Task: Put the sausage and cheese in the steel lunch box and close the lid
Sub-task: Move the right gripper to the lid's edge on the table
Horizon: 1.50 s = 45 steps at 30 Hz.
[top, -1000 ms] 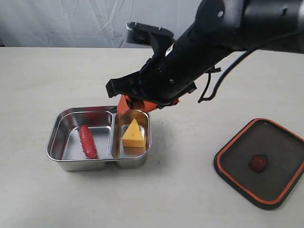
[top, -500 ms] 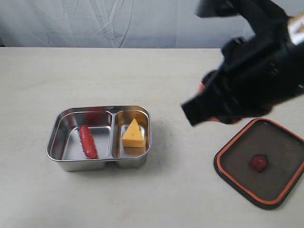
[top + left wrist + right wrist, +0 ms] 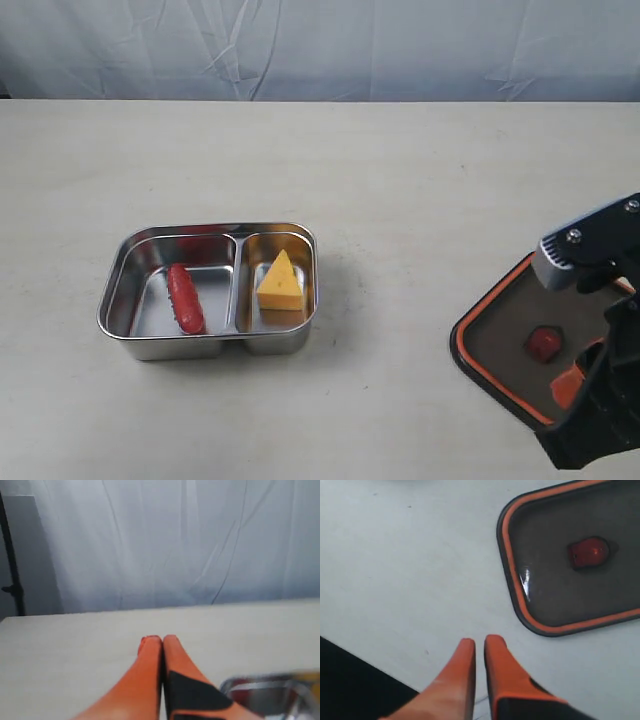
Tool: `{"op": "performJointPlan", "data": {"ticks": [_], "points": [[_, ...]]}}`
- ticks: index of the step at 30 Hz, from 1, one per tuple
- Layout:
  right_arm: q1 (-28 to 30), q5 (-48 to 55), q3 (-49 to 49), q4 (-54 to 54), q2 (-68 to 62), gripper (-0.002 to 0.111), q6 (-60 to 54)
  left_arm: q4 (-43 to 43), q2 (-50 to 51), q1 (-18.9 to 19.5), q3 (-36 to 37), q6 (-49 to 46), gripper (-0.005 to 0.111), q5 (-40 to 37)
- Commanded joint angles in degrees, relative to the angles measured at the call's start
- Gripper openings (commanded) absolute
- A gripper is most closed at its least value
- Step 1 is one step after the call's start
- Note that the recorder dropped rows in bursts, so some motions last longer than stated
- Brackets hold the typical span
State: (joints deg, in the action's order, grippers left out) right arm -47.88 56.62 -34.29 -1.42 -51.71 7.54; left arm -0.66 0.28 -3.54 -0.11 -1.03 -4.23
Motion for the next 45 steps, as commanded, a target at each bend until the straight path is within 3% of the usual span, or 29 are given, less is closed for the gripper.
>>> {"op": "performJointPlan", "data": {"ticks": [1,7,11,13,16,18,24,27,31,35,38,40,45], "points": [[-0.11,-4.19,0.34,-0.97,0.4,0.009,0.38,-29.18,-0.28,0.0,0.11,2.57,0.0,13.36],[-0.11,-9.55,0.48,-2.29,-3.06,0.009,1.67,-31.64,-0.28,0.0,0.11,2.51,0.0,15.78],[-0.11,-17.45,0.48,-6.07,-12.63,0.011,9.1,-32.19,-0.28,0.0,-0.61,16.54,0.0,8.5],[-0.11,-21.1,0.28,-6.34,-19.05,0.022,10.46,-32.19,-0.28,0.0,-2.22,17.36,0.0,1.49],[-0.11,-24.24,-1.59,-10.58,-27.36,0.052,15.74,-38.33,-0.28,0.0,-3.65,17.36,0.0,-6.14],[-0.11,-23.06,-3.38,-13.7,-30.44,0.059,19.05,-40.36,-0.28,0.0,-3.68,17.36,0.0,-7.6],[-0.11,-21.89,-8.46,-17.55,-36.99,0.05,22.05,-40.74,-0.28,0.0,-3.77,9.86,0.0,-15.77],[1.99,-21.28,-10.22,-16.88,-39.51,0.047,22.05,-48.38,-0.28,0.0,-3.77,7.38,0.0,-18.94],[6.77,-20.33,-10.65,-15.13,-41.22,0.047,22.05,-63.57,-0.28,0.0,-4.21,-4.5,0.0,-21.12],[8.59,-19.49,-10.65,-14.99,-41.25,0.047,21.45,-88.1,-0.28,0.0,-6.48,-34.49,0.0,-25.87],[8.59,-19.73,-10.65,-14.33,-41.13,0.047,21.45,-99.29,-0.28,0.0,-10.95,-59.7,0.0,-31.64],[8.59,-20.35,-10.65,-13.4,-41.13,0.047,20.99,-99.27,-0.28,0.0,-14.47,-66.36,0.0,-33.1],[8.59,-22.73,-10.65,-6.48,-41.13,0.047,15.97,-90.43,2.12,0.0,-21.17,-67.06,0.0,-28.09]]}}
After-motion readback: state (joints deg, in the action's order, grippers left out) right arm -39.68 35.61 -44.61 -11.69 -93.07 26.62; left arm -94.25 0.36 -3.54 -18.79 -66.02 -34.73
